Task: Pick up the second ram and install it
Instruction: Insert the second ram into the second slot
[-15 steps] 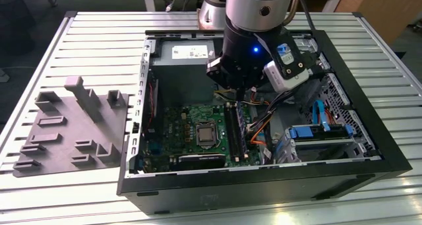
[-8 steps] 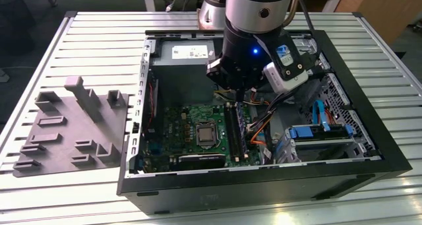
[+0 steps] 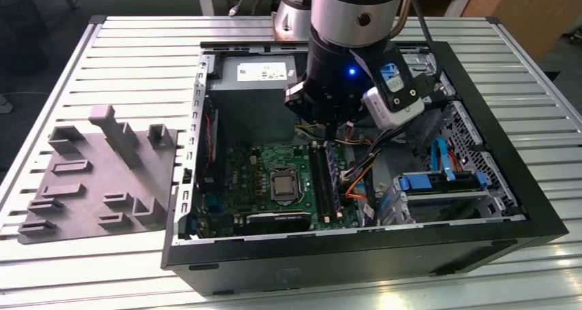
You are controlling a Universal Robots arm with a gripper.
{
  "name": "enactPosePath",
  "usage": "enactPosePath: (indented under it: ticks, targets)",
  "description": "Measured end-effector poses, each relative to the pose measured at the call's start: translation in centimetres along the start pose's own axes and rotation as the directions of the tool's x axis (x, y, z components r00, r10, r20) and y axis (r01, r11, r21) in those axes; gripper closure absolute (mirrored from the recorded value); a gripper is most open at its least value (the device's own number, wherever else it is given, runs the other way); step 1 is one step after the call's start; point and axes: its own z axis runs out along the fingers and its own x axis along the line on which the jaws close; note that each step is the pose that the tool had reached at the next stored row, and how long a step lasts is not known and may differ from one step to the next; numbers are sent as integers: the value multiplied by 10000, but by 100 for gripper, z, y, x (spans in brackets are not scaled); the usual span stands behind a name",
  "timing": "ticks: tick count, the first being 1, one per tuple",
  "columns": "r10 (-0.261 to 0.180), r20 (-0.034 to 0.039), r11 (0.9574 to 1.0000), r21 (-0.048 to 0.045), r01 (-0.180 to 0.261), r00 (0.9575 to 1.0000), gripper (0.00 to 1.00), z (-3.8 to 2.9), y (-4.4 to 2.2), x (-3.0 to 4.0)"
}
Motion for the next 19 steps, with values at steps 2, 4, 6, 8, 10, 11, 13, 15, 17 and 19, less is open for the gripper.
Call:
enactPosePath:
  ticks: [2,4,6,8,10,11,13,15,17,19]
  targets:
    - [0,0,10000,1,0,10000,89,4,0,0]
    - [0,0,10000,1,0,10000,89,8,0,1]
    - [0,0,10000,1,0,10000,89,12,-1,1]
    - [0,0,10000,1,0,10000,89,16,-1,1]
    - [0,0,10000,1,0,10000,89,20,-1,1]
    - [0,0,10000,2,0,10000,89,22,-1,2]
    - [0,0,10000,0,0,10000,89,27,-1,2]
    - [0,0,10000,-1,0,10000,89,34,-1,2]
    - [0,0,10000,1,0,10000,89,42,-2,3]
    - [0,0,10000,1,0,10000,89,50,-2,3]
